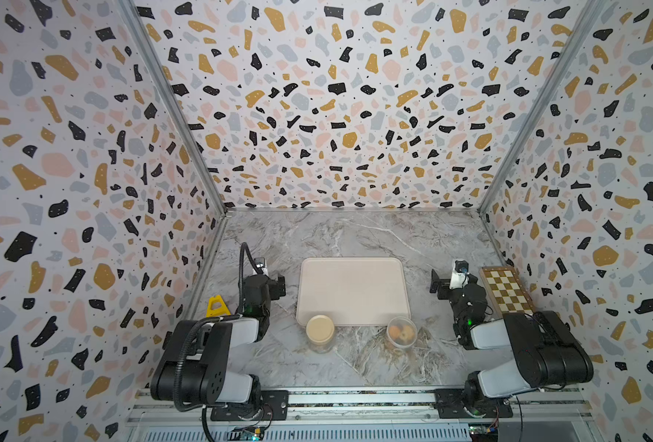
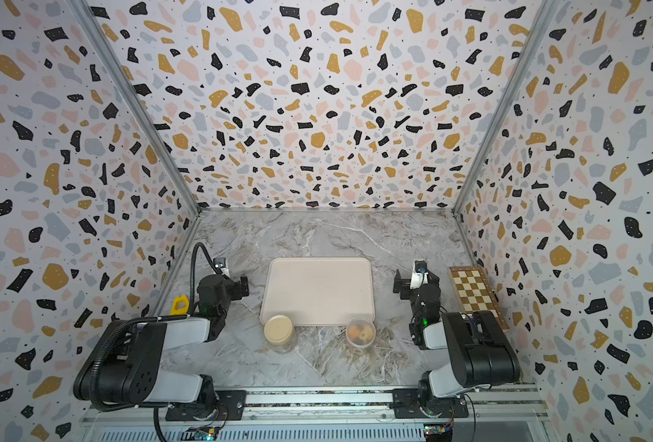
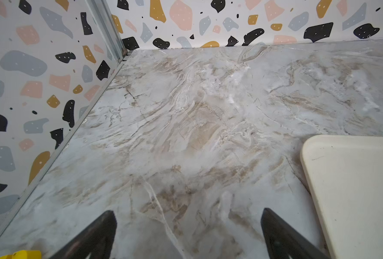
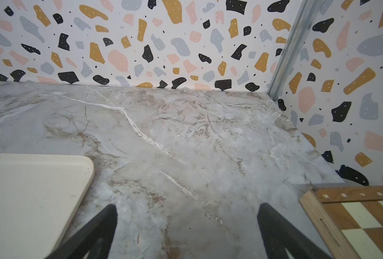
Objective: Pour the cookies out of the jar
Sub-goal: Pick up the jar from the center of the board.
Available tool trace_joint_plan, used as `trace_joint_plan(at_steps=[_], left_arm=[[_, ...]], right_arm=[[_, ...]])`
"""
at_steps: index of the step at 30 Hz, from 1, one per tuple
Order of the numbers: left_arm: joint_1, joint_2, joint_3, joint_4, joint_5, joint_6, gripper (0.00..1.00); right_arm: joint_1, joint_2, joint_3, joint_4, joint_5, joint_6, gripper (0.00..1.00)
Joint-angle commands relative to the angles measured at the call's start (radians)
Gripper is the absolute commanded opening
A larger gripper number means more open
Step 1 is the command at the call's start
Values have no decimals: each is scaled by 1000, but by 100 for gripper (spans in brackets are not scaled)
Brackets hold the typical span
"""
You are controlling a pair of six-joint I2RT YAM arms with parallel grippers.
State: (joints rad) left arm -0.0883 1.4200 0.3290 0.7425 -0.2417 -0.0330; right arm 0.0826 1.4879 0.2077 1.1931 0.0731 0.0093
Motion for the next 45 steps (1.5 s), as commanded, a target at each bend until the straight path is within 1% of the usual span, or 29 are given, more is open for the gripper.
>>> trace_joint_plan(at_steps=[1,3,5,7,10,15,18,25,26,27,28,29,30,31,32,33,34,35,36,37,38,39,40,42,45], left_arm=[[-7,-14,-1,56,-10,17,99],[-10,-16,-5,59,-21,17,99],[-37,-19,-20,84,-76,22,99],[-46,-20,-26,97,-97,23,99],[-47,-16,-18,89,-96,23,99],[-41,-14,-15,85,-91,24,99],[-25,-15,-5,62,-62,15,99],[-13,-29,2,47,-36,15,99],[-15,-50,35,-15,-34,23,99],[-21,-95,160,-263,-49,18,99],[-22,-107,304,-485,-104,-8,99],[-22,-112,406,-574,-226,-91,99],[-16,-135,502,-691,-291,-225,99],[-4,-154,599,-806,-231,-311,99],[-4,-160,687,-902,-163,-348,99],[-24,-151,781,-1016,-94,-386,96],[-54,-133,853,-1109,-32,-423,94],[-85,-117,900,-1175,24,-444,89],[-136,-103,937,-1244,51,-454,87],[-202,-106,945,-1290,30,-452,87],[-257,-119,929,-1304,7,-441,87],[-319,-144,903,-1319,-17,-435,87],[-358,-179,872,-1330,-17,-440,87],[-398,-249,810,-1349,15,-466,87],[-403,-363,742,-1391,81,-482,87]], right_arm=[[-1,-10,18,-3,-28,-18,99],[-2,-8,18,-2,-31,-16,99],[-9,-9,19,-3,-42,-17,99],[-32,-12,14,0,-85,-9,99],[-51,-14,9,5,-125,1,99],[-51,-16,9,7,-125,0,99],[-52,-16,8,7,-125,1,99],[-44,-35,16,6,-114,-5,99],[-19,-96,58,-142,-56,-9,99],[17,-186,160,-395,42,16,99],[45,-250,273,-601,160,84,99],[59,-287,369,-799,211,159,99],[59,-315,466,-966,191,225,99],[60,-329,506,-1048,224,330,99],[59,-337,512,-1144,303,503,99],[15,-337,522,-1253,255,714,100],[-40,-321,532,-1261,54,674,89],[-30,-287,591,-1377,48,675,84],[35,-238,680,-1541,147,685,84],[118,-200,759,-1651,232,676,85],[187,-178,807,-1729,286,675,87],[270,-156,852,-1816,328,685,96],[346,-151,876,-1873,359,688,99],[460,-164,890,-1957,388,725,99],[583,-221,881,-2022,361,778,99]])
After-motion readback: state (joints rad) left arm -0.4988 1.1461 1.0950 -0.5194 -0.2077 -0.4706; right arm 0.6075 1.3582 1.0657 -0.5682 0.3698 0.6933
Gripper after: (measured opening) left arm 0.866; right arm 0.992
